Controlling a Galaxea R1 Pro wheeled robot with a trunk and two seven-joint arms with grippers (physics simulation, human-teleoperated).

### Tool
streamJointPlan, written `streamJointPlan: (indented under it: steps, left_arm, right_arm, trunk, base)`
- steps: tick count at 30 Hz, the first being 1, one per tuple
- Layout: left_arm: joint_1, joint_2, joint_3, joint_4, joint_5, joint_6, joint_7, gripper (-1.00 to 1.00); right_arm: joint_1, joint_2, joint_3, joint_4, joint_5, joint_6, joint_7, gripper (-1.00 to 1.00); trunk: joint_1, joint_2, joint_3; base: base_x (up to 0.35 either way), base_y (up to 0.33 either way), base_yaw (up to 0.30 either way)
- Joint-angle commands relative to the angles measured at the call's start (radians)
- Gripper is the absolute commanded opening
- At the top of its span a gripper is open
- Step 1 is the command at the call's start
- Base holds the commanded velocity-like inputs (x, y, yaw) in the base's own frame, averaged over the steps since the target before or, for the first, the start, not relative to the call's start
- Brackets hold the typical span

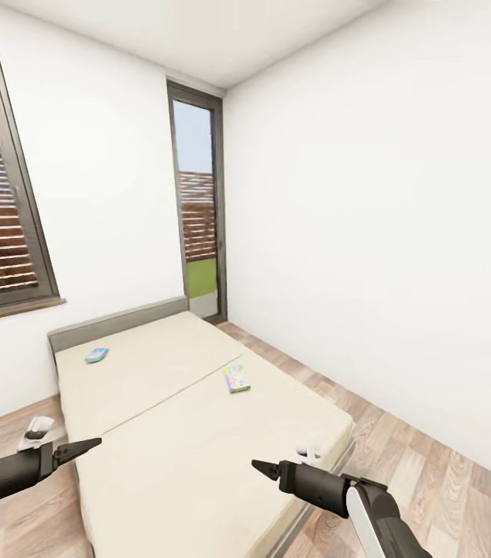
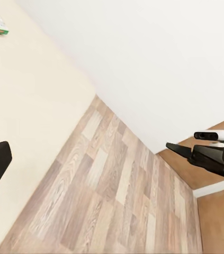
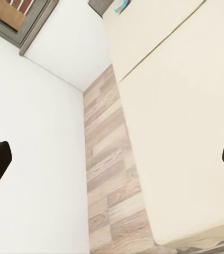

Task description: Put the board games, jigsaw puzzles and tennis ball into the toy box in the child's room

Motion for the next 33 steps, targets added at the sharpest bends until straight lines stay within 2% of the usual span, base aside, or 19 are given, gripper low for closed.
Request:
streamJointPlan:
  steps: [1, 24, 33]
  left_arm:
    - [0.000, 0.000, 0.001, 0.000, -0.001, 0.010, -0.004, 1.00]
    - [0.000, 0.000, 0.003, 0.000, -0.001, 0.010, -0.006, 1.00]
    - [0.000, 0.000, 0.002, 0.000, -0.001, 0.011, -0.006, 1.00]
  right_arm:
    - [0.000, 0.001, -0.003, 0.000, -0.002, 0.007, 0.003, 1.00]
    - [0.000, 0.001, -0.004, 0.000, -0.004, 0.009, 0.003, 1.00]
    - [0.000, 0.001, -0.004, 0.001, -0.004, 0.009, 0.003, 1.00]
  trunk:
    - [0.000, -0.001, -0.001]
    - [0.000, -0.001, -0.026]
    - [0.000, -0.001, -0.038]
  base:
    - [0.000, 0.069, -0.041]
    - [0.000, 0.116, -0.140]
    - [0.000, 0.214, -0.162]
